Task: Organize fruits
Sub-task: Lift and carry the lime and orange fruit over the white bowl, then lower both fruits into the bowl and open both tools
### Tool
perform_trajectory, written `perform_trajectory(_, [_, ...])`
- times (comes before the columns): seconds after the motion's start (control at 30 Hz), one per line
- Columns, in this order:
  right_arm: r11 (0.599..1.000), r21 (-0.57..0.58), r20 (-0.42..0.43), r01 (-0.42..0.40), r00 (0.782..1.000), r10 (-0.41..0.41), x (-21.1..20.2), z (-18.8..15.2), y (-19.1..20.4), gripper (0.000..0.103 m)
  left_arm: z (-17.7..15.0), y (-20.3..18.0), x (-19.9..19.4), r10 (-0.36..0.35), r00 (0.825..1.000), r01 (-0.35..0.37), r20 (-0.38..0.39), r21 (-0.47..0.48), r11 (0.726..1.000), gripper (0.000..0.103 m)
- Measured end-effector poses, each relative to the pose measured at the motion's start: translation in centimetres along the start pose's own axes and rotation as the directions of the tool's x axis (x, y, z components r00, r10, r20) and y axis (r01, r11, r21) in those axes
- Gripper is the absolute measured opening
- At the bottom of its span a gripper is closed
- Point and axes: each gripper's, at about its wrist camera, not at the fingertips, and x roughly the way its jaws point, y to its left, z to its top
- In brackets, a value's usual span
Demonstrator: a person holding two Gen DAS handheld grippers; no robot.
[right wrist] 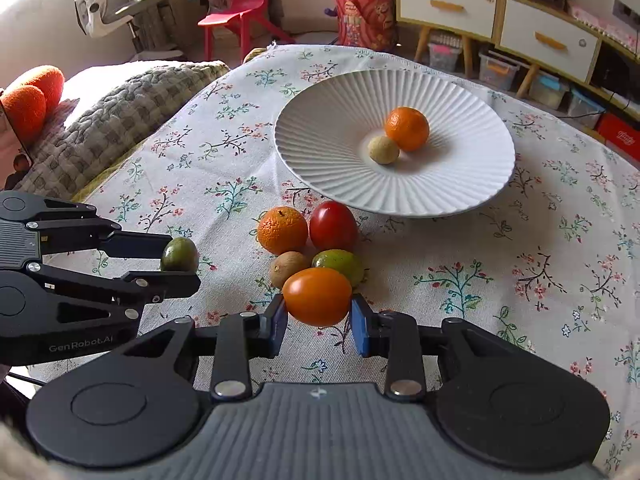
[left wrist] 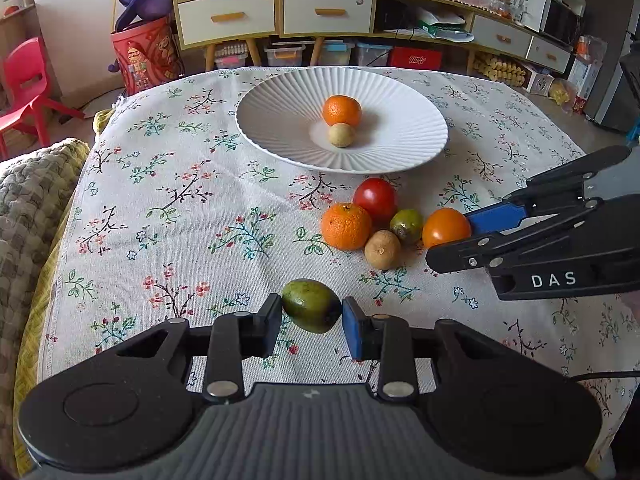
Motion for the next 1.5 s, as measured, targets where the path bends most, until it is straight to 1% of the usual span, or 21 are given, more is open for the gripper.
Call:
perform_trajectory(0.23, [1.0, 0.016, 0.026, -0.003, 1.0, 0.002, -0.7, 0.5, -0.7, 0.03, 0.7, -0.1, -0.2, -0.009, 1.0, 0.009, 0.022, -0.005, 1.0, 0.018])
perform_trajectory(0.57, [0.998, 0.062, 0.099, 0.0, 0.995, -0.006, -1.2, 2.1, -2.3, 0.03, 3.5, 0.0, -0.2, -0.023, 0.995, 0.027, 0.102, -0.038, 0.999, 0.018])
perform_trajectory(0.73, [0.997, 0.07, 0.14, 0.025, 0.99, -0.034, -0.7, 2.8, -3.2, 0.03, 5.2, -0.1, 0.8, -0.027, 0.989, 0.032, 0.143, -0.033, 0.999, 0.018])
perform_trajectory(0.87, [0.996, 0.077, 0.155, 0.042, 0.986, -0.054, 0.0, 3.3, -4.4, 0.03, 6.4, -0.1, 2.0, -0.023, 0.987, 0.028, 0.161, -0.032, 0.999, 0.018])
perform_trajectory(1.1, [0.996, 0.074, 0.196, 0.041, 0.979, -0.054, 0.9, 4.1, -6.1, 0.03, 7.9, -0.1, 4.5, -0.016, 0.983, 0.017, 0.182, -0.003, 1.0, 0.018])
perform_trajectory(1.33, [0.998, 0.04, 0.24, 0.042, 0.969, -0.05, 1.8, 4.6, -6.9, 0.03, 9.0, 0.0, 6.2, 0.003, 0.98, -0.002, 0.198, -0.003, 1.0, 0.018])
perform_trajectory(1.5, [0.999, 0.024, 0.241, 0.044, 0.969, -0.048, 2.5, 4.5, -7.3, 0.03, 9.5, -0.1, 7.2, 0.011, 0.979, -0.011, 0.202, -0.003, 1.0, 0.018])
